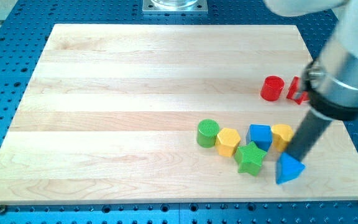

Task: Move the yellow blocks below the red blocks

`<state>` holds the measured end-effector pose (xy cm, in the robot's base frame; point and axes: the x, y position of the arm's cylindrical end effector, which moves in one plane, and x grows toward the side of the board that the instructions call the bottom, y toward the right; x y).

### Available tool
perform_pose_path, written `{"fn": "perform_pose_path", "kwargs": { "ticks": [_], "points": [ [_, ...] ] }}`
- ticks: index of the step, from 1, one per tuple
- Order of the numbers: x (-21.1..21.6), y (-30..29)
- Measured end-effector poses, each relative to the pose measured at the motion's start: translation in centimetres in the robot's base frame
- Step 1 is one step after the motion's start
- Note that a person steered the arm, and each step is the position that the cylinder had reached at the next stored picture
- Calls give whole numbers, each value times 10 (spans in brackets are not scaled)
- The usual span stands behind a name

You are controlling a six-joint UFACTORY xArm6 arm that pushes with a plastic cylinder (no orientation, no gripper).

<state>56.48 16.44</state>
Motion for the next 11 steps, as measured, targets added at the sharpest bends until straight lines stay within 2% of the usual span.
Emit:
{"fn": "perform_pose_path", "kwargs": {
  "ticks": [1,2,3,4,5,7,8,11],
  "points": [
    [-12,-26],
    [-35,3],
    [2,8],
    [3,39],
    [-43,44],
    [-39,50],
    [-15,50],
    [-14,50]
  ]
}}
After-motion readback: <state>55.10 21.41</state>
